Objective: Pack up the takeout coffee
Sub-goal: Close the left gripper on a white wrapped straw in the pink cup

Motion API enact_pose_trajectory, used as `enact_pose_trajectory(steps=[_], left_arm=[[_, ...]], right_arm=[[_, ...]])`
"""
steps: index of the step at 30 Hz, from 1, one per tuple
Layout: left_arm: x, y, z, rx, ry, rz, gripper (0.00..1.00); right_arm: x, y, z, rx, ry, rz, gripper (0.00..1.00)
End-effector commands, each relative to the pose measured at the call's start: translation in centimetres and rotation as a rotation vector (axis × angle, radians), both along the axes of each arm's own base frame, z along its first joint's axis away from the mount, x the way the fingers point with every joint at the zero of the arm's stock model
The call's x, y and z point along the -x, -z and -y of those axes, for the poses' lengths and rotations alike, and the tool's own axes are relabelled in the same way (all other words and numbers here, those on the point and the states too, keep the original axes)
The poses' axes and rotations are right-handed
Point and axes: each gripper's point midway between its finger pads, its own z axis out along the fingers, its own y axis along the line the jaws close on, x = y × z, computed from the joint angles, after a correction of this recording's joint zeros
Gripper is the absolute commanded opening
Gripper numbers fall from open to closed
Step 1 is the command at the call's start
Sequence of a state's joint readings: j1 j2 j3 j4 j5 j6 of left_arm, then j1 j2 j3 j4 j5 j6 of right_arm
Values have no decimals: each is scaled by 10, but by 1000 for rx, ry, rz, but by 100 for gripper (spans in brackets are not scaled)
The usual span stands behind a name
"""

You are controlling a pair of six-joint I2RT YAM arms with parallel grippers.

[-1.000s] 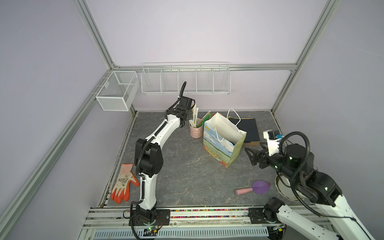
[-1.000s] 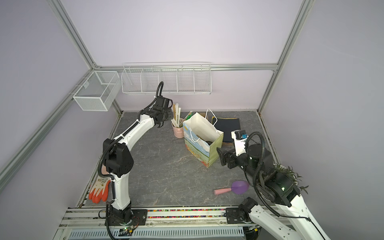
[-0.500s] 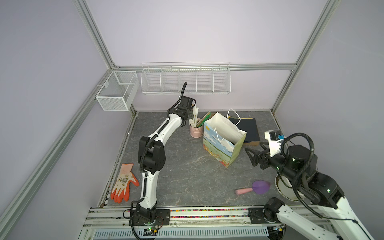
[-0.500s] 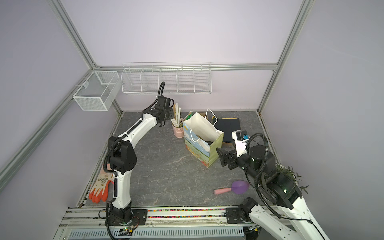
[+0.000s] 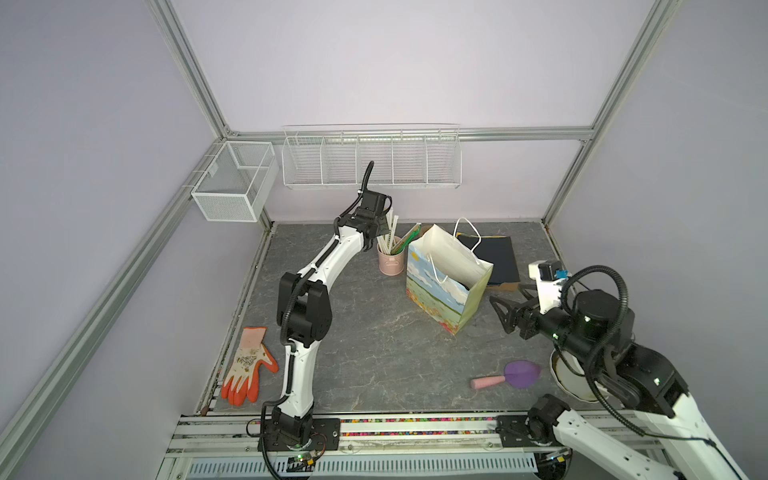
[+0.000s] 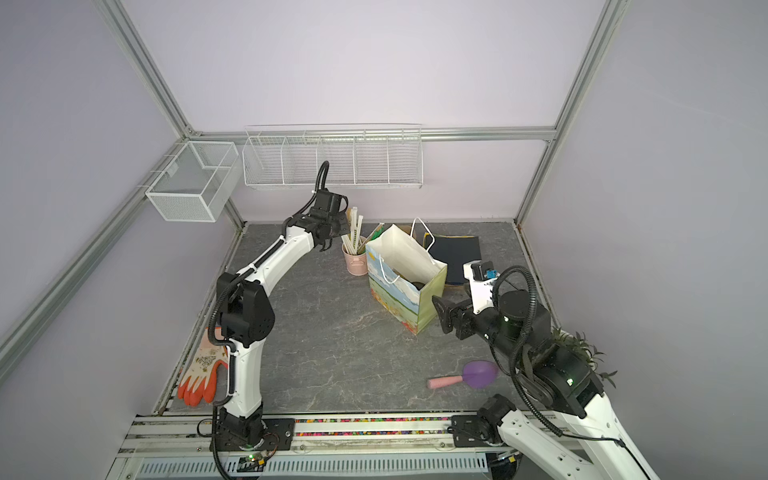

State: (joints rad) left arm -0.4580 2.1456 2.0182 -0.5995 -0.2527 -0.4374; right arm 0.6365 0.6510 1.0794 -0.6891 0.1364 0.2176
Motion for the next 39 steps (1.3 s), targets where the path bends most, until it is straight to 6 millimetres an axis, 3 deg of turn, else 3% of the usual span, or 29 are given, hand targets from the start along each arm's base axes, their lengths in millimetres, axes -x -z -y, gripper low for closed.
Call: enact_pose_trajectory(steps=[1, 12, 27, 31, 39], left_arm=[[5, -26, -4, 30, 4, 44, 0], [17, -51, -6, 57, 22, 85, 0], [47, -116, -24, 4, 58, 201, 0], [50, -116, -27, -6, 57, 213, 0], [37, -91, -16, 2, 63, 174, 0]], right_arm=[[0, -4, -1, -29, -4, 16, 88], [-1, -5, -1, -29, 1, 15, 88], [-7, -4, -5, -16, 7, -2, 88], [-8, -3, -5, -17, 10, -7, 88], [-5, -1, -3, -26, 15, -18, 88]])
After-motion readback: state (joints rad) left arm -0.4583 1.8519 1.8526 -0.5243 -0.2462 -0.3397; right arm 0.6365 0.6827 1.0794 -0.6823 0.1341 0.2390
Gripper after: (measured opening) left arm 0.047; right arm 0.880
